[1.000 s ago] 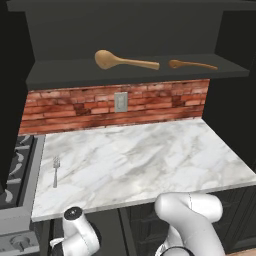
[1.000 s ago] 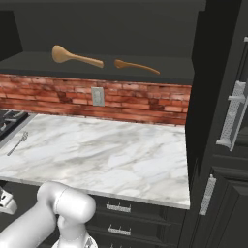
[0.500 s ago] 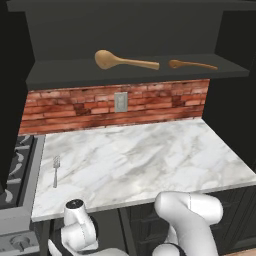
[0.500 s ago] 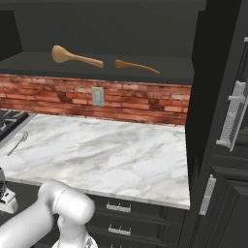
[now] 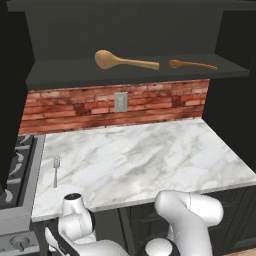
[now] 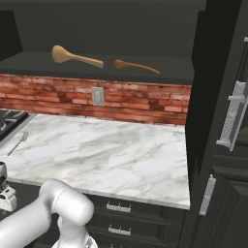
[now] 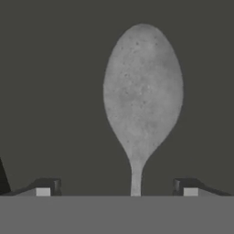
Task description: Organize the utensils by type. Pick up the wooden spoons from the counter and place them in the open cabinet. Then pick up the metallic utensils from the counter and place them in the open drawer.
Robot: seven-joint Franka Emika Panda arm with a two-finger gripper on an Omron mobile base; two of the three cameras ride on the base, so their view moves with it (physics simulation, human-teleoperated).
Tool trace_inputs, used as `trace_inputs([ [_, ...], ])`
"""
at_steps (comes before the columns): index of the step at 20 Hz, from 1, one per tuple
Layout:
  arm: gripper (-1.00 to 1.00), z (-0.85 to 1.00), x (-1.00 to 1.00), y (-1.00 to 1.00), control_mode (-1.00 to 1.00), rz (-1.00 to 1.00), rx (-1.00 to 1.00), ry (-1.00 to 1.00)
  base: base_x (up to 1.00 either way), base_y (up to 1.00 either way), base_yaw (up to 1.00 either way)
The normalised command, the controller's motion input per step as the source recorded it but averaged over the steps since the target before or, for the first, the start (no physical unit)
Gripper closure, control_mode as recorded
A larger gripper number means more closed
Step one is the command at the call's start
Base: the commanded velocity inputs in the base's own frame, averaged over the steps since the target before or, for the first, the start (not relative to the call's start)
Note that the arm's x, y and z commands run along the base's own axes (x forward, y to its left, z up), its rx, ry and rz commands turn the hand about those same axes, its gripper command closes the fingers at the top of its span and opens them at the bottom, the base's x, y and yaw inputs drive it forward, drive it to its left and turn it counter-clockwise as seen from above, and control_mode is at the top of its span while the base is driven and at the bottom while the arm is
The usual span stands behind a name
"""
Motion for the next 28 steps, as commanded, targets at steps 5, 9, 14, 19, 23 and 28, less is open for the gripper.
trace_inputs([
  [5, -1.00, 0.56, -0.18, 0.05, -1.00, 0.00, -0.03, 0.02, 0.00, 0.00, 0.00],
  [9, -1.00, 0.61, -0.28, 0.01, -1.00, 0.00, -0.11, 0.00, 0.00, 0.00, 0.00],
  [14, -1.00, 0.55, -0.22, -0.01, -1.00, 0.00, -0.17, 0.00, 0.00, 0.00, 0.00],
  [19, -1.00, 0.51, -0.02, -0.20, -1.00, 0.00, -0.11, 0.00, 0.00, 0.00, 0.00],
  [23, -1.00, 0.52, 0.01, -0.31, -1.00, 0.00, -0.07, 0.00, 0.00, 0.00, 0.00],
  [28, -1.00, 0.45, 0.08, -0.38, -1.00, 0.00, -0.07, 0.00, 0.00, 0.00, 0.00],
])
